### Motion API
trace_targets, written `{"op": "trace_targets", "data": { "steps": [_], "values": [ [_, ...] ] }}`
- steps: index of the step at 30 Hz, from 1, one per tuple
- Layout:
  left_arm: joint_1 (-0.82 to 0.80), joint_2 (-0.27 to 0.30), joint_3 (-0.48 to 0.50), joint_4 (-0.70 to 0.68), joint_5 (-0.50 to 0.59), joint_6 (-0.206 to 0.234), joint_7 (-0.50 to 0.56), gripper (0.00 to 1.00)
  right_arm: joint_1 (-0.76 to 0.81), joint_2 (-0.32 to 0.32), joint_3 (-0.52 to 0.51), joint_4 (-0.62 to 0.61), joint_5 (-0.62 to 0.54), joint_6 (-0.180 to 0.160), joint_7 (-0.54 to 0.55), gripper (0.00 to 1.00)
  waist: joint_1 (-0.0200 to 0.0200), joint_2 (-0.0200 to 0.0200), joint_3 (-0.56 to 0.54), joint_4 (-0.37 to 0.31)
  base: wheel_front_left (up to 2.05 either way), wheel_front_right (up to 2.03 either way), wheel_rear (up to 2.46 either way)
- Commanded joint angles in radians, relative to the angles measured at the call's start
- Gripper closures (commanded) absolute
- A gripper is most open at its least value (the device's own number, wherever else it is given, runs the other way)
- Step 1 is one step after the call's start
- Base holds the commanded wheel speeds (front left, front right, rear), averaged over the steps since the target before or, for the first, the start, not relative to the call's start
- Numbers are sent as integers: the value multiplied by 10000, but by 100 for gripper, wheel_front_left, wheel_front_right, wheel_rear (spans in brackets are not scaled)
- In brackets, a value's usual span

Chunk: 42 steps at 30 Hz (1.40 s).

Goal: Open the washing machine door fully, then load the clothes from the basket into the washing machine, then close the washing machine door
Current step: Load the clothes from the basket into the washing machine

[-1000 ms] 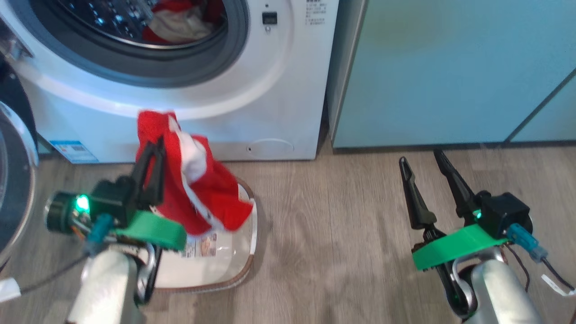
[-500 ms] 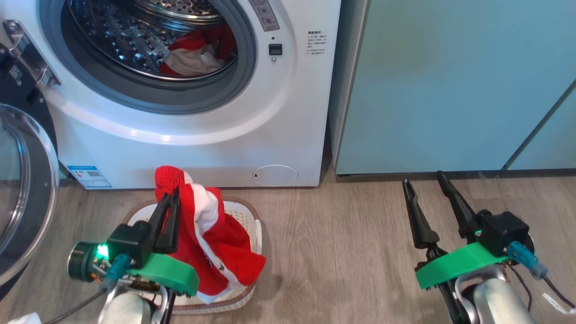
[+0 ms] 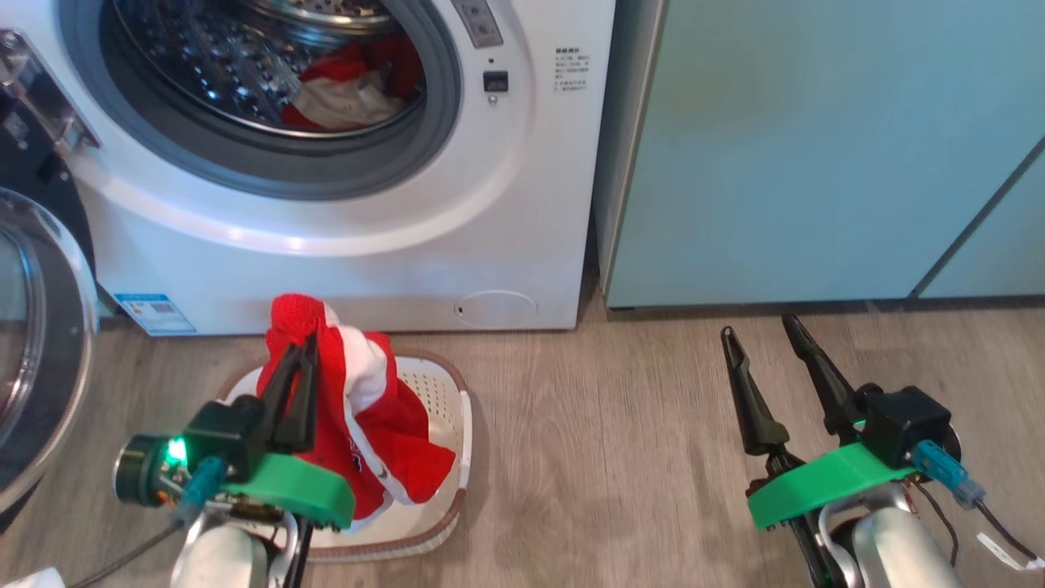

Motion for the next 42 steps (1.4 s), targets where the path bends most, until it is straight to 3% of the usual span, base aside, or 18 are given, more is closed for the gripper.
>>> {"op": "trace_targets", "data": {
  "steps": [1, 9, 16, 26, 34, 42],
  "values": [
    [-558, -9, 441, -455, 111, -49, -95, 100, -296, -4, 267, -354, -2, 0, -65, 0, 1, 0, 192, -67, 0, 0, 0],
    [-1842, 300, 1009, -616, 206, -252, -95, 100, -611, -4, 398, -446, -64, 0, -65, 0, 1, 0, 1376, -390, 0, 0, 0],
    [-3901, 866, 1673, -451, 73, -476, -95, 100, -1173, -4, 621, -673, -37, 0, -65, 0, 1, 0, 3017, -807, 0, 0, 0],
    [-8078, 2460, 2570, 600, -183, -843, -95, 100, -2108, -4, 1054, -977, 292, 0, -65, 0, 1, 0, 5378, -1609, 0, 0, 0],
    [-10813, 3850, 1672, 2555, -147, -1032, 74, 100, -2548, -4, 1247, -1146, 704, 0, -65, 0, 1, 0, 6749, -2111, 0, 0, 0],
    [-13964, 5766, -847, 4323, -959, -1059, 911, 100, -2871, -4, 1845, -1164, 1230, 0, -65, 0, 1, 0, 7907, -2682, 0, 0, 0]
  ]
}}
